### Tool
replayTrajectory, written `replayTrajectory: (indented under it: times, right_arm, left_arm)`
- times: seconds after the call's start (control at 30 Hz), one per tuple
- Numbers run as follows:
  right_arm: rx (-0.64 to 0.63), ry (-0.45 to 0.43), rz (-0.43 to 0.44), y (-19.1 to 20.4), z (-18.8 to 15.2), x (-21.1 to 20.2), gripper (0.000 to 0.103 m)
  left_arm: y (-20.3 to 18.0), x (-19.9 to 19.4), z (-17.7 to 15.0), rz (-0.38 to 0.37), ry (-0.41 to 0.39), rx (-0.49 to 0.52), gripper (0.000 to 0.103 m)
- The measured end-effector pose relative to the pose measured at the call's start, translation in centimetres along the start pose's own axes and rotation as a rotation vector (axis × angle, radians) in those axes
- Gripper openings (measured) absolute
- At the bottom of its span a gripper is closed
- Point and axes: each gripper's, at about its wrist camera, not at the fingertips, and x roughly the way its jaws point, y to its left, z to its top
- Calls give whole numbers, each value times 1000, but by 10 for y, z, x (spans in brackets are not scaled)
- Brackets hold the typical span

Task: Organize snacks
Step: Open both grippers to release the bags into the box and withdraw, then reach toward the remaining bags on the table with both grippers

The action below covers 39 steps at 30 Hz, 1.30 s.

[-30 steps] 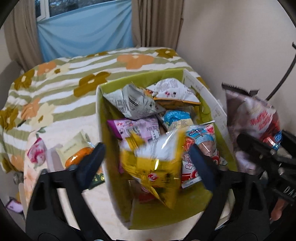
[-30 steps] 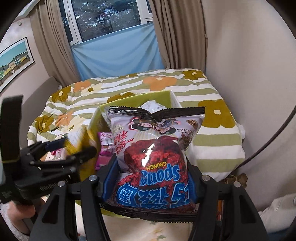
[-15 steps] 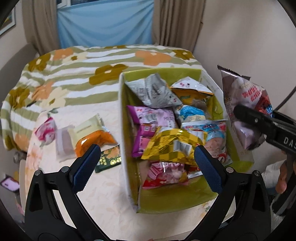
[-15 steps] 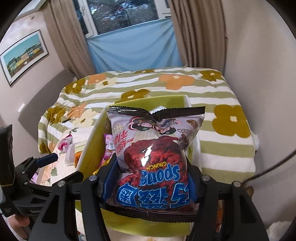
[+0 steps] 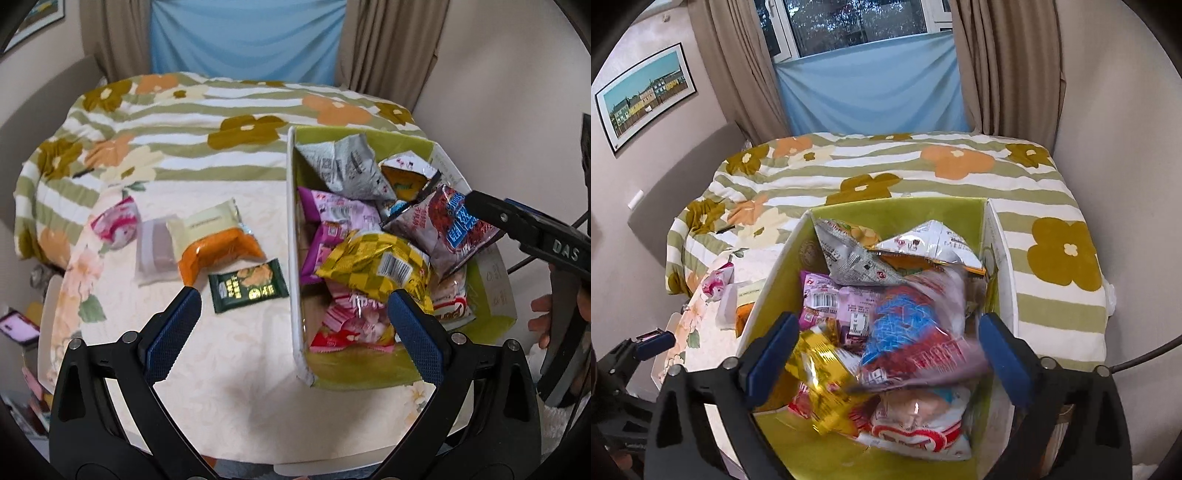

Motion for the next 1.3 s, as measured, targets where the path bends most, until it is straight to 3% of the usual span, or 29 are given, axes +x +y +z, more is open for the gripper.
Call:
replayTrajectory:
  times: [0.3,0.63,0.97,1.3]
  right_arm:
    - [-9,-17,18,5,-16,-14,101]
    - [-54,-63,-2,23,-17,-54,101]
    - [-64,-146,49,69,-17,-79,101]
    - [-52,-128,47,137,-17,-52,101]
  left_arm:
    - [-1,-7,-6,1,12,19,100]
    - [20,-51,-11,22,-66,-14,100]
    - [87,-97,-24,69,-121,-111,100]
    - [176,-87,-18,54,-72,-142,100]
